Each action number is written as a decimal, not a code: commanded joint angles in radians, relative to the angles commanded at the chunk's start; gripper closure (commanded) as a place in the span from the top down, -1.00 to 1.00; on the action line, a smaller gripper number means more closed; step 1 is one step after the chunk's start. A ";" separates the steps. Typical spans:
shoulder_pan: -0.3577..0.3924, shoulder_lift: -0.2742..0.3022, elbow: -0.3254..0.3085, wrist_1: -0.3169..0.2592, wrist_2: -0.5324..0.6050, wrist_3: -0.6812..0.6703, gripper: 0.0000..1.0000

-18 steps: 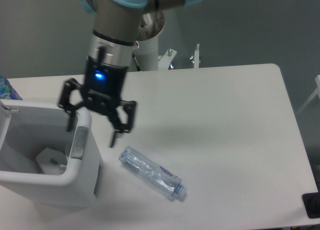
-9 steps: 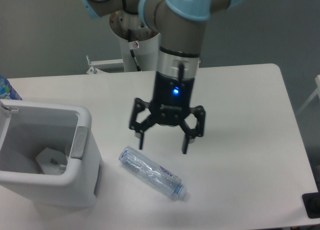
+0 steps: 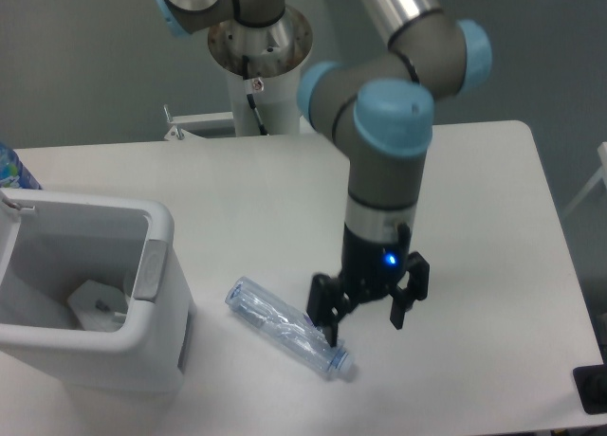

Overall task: Place the trash in the trash can
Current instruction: 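Move the open gripper back over the clear plastic bottle and lower it, then close the gripper on the bottle's cap end and lift it upright, then carry the bottle over the trash bin and lower it inside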

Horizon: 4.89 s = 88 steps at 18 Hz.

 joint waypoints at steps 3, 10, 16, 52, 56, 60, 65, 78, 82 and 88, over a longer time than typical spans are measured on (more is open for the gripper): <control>-0.028 -0.051 0.000 0.000 0.000 -0.006 1.00; -0.066 -0.086 -0.035 -0.003 0.048 -0.058 1.00; -0.089 -0.106 -0.058 -0.002 0.123 -0.092 1.00; -0.149 -0.121 0.018 -0.014 0.151 -0.106 0.25; -0.140 -0.101 0.106 -0.008 0.066 -0.100 0.25; -0.115 -0.081 0.199 0.009 -0.018 -0.083 0.25; -0.098 -0.028 0.228 0.041 -0.095 0.014 0.25; -0.233 0.113 0.284 0.095 -0.305 0.015 0.17; -0.302 0.118 0.276 0.113 -0.305 0.009 0.17; -0.356 0.118 0.222 0.115 -0.304 0.011 0.22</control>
